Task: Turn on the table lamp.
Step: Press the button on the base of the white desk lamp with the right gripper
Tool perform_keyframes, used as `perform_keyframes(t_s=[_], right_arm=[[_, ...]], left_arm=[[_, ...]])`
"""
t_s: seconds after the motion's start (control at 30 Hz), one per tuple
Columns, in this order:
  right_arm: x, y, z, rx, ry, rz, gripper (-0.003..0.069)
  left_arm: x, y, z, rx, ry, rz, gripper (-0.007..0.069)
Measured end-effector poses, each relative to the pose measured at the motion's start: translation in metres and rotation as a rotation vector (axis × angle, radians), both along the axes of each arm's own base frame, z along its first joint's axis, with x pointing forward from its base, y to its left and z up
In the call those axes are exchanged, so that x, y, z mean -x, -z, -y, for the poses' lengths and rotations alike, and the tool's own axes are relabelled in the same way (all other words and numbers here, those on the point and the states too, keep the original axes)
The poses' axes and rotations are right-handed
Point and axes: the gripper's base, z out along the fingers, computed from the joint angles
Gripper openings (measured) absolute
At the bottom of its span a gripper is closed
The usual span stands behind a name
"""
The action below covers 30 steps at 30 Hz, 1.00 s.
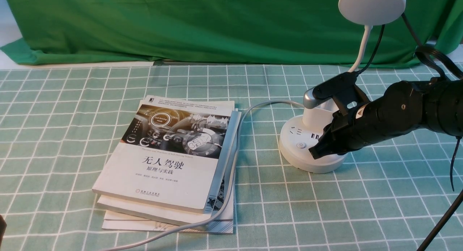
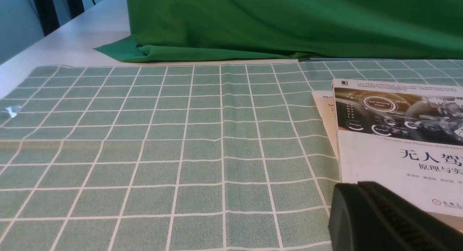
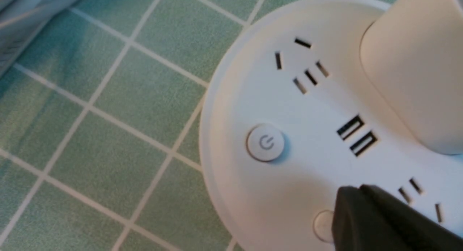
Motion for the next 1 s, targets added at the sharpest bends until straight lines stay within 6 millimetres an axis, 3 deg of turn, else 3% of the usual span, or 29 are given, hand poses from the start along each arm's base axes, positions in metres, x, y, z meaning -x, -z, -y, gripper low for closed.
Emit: perform_keyframes(t_s=[0.53,1.0], right_arm=[[-0.006,0.013,-0.002,0.005,0.005,-0.006,0.0030],[-0.006,0.011,-0.002,0.003,0.005,-0.007,0.0030]], left_arm=[[0.000,0.000,0.000,0.000,0.000,0.000,0.0021],[0.000,0.000,0.000,0.000,0.000,0.000,0.0021]])
